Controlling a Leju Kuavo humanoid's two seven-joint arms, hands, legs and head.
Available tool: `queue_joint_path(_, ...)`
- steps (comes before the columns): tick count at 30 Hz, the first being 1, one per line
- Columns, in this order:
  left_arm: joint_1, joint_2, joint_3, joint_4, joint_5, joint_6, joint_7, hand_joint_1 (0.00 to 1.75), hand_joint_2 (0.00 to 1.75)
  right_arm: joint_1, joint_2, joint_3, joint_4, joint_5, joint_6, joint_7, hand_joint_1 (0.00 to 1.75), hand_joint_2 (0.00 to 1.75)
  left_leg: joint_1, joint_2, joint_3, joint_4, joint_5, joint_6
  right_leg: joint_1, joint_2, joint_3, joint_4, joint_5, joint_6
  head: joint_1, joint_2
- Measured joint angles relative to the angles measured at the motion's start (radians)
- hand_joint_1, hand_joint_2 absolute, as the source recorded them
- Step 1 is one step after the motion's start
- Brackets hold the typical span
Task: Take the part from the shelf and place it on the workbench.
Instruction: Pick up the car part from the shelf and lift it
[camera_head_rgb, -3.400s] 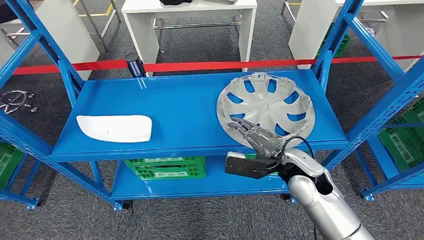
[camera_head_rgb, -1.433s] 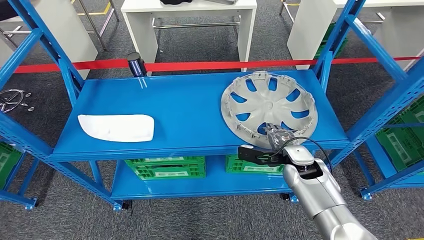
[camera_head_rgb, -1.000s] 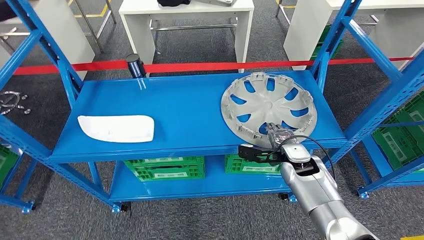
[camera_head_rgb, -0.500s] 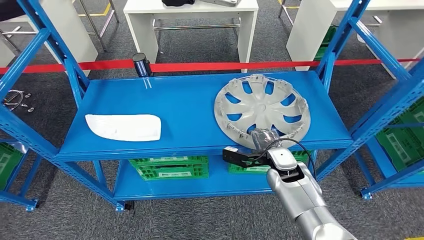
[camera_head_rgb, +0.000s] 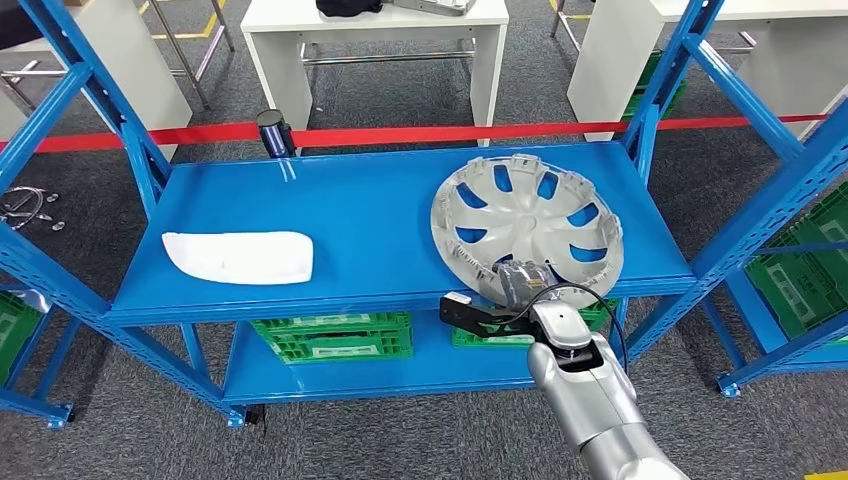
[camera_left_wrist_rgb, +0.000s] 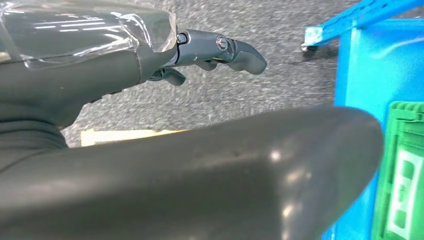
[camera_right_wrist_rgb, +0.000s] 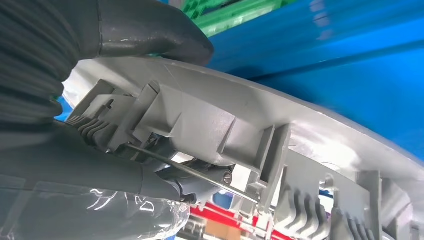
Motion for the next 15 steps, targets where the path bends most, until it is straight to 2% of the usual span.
queue_joint_path(3,0.004,-0.002,0.0,-0.011,-0.007,-0.013,-0.02,0.0,0.0,0.029,0.005,-0.04,-0.063,-0.021,0.001,-0.013,1.75,1.75,-0.006,0.001,-0.001,-0.012,0.005,0.02,-0.001,0.0,-0.008,-0.001,0.004,0.017,0.0,0.0)
queue_joint_path(5,0.005,-0.007,0.0,-0.023,-0.014,-0.016,-0.023,0.0,0.0,0.046,0.008,-0.068,-0.115,-0.033,0.003,-0.021,1.75,1.75,-0.003,0.002,0.002,-0.022,0.014,0.035,-0.003,0.0,-0.031,0.038,-0.02,0.02,0.002,0.0)
queue_joint_path(6,0.005,-0.009,0.0,-0.028,-0.016,-0.017,-0.022,0.0,0.0,0.054,0.01,-0.08,-0.14,-0.04,0.004,-0.024,1.75,1.75,-0.002,0.003,0.003,-0.025,0.018,0.04,-0.003,0.0,-0.057,0.09,-0.045,0.016,0.003,0.0)
queue_joint_path(8,0.004,-0.014,0.001,-0.038,-0.02,-0.018,-0.021,0.0,0.0,0.071,0.014,-0.106,-0.19,-0.054,0.004,-0.031,1.75,1.75,-0.006,0.002,-0.004,-0.025,0.021,0.045,-0.002,0.0,-0.124,0.23,-0.101,0.008,0.004,0.0)
queue_joint_path(9,0.005,-0.016,0.002,-0.043,-0.024,-0.016,-0.02,0.0,0.0,0.082,0.016,-0.118,-0.218,-0.062,0.003,-0.035,1.75,1.75,-0.008,0.0,-0.005,-0.024,0.021,0.046,-0.002,0.0,-0.149,0.281,-0.114,0.009,0.004,0.0)
queue_joint_path(10,0.005,-0.019,0.002,-0.048,-0.03,-0.013,-0.02,0.0,0.0,0.094,0.019,-0.131,-0.249,-0.071,0.003,-0.04,1.75,1.75,-0.01,-0.001,-0.007,-0.023,0.02,0.046,-0.002,0.0,-0.157,0.296,-0.112,0.013,0.005,0.0)
queue_joint_path(11,0.005,-0.022,0.003,-0.053,-0.036,-0.009,-0.019,0.0,0.0,0.104,0.023,-0.143,-0.281,-0.081,0.002,-0.044,1.75,1.75,-0.01,-0.003,-0.007,-0.021,0.019,0.046,-0.002,0.0,-0.145,0.269,-0.095,0.02,0.005,0.0)
queue_joint_path(13,0.004,-0.026,0.003,-0.06,-0.048,0.001,-0.019,0.0,0.0,0.116,0.033,-0.169,-0.349,-0.102,0.001,-0.055,1.75,1.75,-0.011,-0.005,-0.007,-0.016,0.015,0.042,-0.002,-0.002,-0.083,0.13,-0.039,0.032,0.005,0.0)
queue_joint_path(14,0.004,-0.028,0.003,-0.063,-0.054,0.006,-0.02,0.0,0.0,0.12,0.039,-0.181,-0.383,-0.113,0.0,-0.061,1.75,1.75,-0.014,-0.005,-0.009,-0.012,0.011,0.038,-0.002,-0.002,-0.054,0.068,-0.017,0.031,0.004,0.0)
queue_joint_path(15,0.004,-0.029,0.003,-0.065,-0.06,0.011,-0.022,0.0,0.0,0.124,0.045,-0.192,-0.417,-0.126,-0.001,-0.07,1.75,1.75,-0.016,-0.005,-0.012,-0.008,0.009,0.034,0.0,-0.002,-0.036,0.028,-0.005,0.027,0.004,0.0)
